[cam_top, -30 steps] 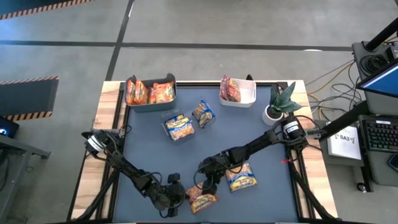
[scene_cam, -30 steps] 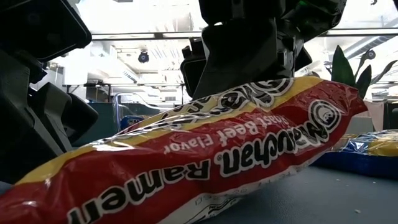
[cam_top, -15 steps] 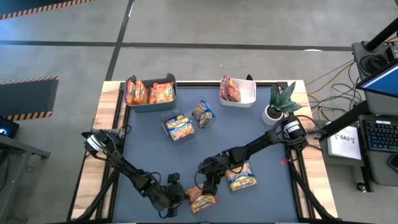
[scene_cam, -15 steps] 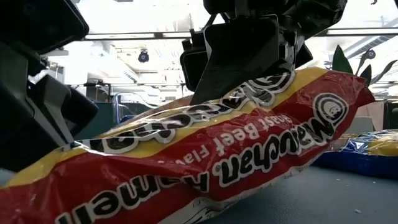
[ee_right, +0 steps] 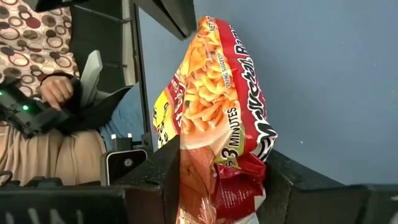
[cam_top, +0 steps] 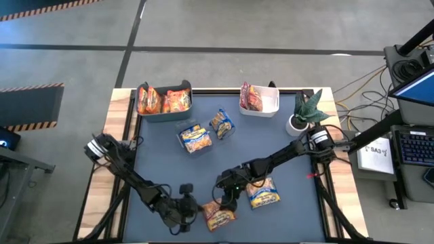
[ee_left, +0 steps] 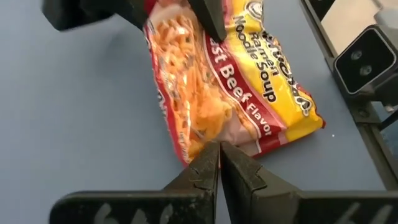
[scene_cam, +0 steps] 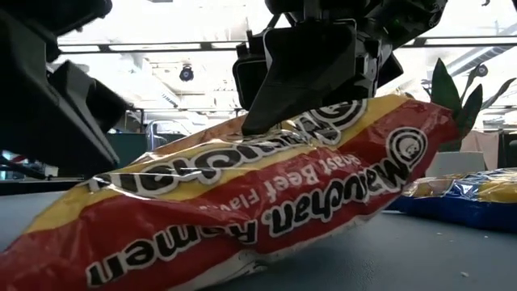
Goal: Sort Maruchan noodles
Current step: Put the red noodle pack into the white bin
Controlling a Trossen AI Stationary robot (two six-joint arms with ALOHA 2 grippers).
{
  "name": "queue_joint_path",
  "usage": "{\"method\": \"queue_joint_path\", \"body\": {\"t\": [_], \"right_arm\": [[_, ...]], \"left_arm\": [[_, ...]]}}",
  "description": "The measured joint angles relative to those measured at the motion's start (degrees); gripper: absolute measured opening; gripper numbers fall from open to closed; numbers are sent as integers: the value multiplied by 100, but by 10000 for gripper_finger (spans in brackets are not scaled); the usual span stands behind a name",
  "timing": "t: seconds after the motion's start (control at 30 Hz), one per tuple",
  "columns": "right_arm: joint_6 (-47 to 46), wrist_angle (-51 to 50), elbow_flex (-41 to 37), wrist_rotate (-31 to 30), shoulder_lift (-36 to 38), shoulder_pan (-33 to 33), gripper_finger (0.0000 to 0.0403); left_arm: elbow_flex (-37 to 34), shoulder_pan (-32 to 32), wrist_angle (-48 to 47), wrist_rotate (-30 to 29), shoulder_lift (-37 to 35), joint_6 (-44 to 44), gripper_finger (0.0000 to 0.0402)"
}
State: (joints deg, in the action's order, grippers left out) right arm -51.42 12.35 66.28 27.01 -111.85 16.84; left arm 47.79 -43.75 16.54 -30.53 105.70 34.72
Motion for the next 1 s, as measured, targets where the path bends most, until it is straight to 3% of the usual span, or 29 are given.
{"method": "queue_joint_path", "body": {"t": [0.2,0.57,0.87,1.0], "right_arm": [[43,8,0,-4,0,-12,136],[211,35,0,19,27,-88,86],[486,15,0,-26,527,-239,85],[769,-33,0,-330,934,-343,85]], "left_arm": [[0,0,-312,-173,-408,-503,0],[2,0,-1046,-883,-1484,-1598,0],[5,6,-1926,-2545,-2325,-2160,0],[4,10,-2280,-3226,-2620,-2386,0]]}}
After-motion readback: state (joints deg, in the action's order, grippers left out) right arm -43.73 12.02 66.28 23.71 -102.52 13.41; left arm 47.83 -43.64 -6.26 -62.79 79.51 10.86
